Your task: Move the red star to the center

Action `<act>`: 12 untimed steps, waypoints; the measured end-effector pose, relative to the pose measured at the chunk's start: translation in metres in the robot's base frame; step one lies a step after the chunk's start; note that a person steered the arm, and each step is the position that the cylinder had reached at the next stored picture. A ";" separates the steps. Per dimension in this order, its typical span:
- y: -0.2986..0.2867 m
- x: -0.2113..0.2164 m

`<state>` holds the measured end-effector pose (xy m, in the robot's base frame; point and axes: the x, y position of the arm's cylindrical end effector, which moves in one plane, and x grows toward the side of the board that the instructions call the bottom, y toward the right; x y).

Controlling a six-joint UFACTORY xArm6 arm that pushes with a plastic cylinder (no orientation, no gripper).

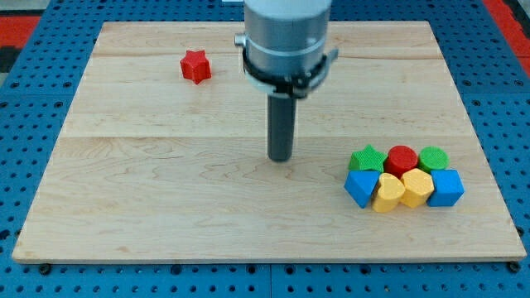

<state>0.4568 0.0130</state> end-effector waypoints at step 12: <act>-0.256 -0.113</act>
<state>0.3436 -0.2431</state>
